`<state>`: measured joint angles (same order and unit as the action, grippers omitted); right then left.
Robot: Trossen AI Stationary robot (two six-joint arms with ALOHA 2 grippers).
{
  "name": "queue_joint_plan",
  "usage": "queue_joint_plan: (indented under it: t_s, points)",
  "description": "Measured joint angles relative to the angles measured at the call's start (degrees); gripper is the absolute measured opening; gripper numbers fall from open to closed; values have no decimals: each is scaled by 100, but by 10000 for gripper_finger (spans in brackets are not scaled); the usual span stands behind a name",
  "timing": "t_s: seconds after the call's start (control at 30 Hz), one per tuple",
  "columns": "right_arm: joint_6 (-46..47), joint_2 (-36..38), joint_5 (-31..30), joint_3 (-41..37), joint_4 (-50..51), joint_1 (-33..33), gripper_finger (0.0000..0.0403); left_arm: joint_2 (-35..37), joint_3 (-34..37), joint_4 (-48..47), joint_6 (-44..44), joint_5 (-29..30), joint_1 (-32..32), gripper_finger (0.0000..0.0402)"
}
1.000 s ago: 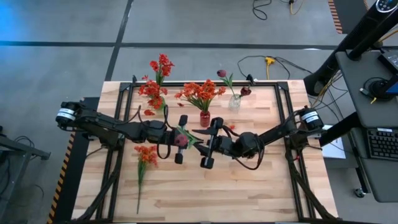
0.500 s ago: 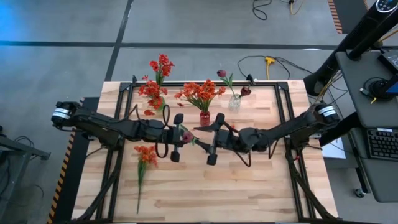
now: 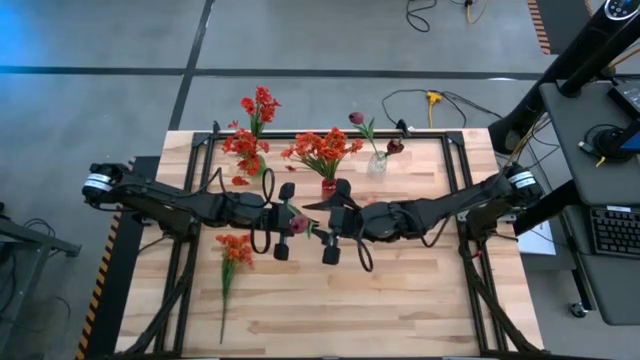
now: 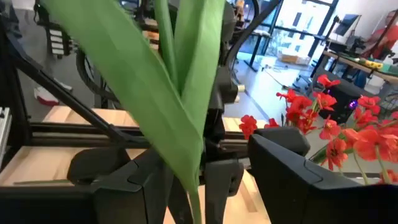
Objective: Sort flowers into vase by color
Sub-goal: Put the red flower into the transparent vase
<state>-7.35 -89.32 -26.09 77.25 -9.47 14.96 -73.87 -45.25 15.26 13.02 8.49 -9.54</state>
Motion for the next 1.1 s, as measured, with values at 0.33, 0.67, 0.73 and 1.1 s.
queue_joint_plan:
  t_s: [0.33,0.67,0.73,1.1]
  points:
    - [30,-6,-7,112,249,4,118,0,-2,9,-11,0,0,0]
    - [30,-6,-4,112,290,4,25,22,-2,122,-109,-2,0,40]
    - [33,19,-4,112,352,4,16,55,-2,14,-158,0,0,65]
    - [37,748,-141,-272,561,-37,13,863,-2,-1222,-389,-2,0,187]
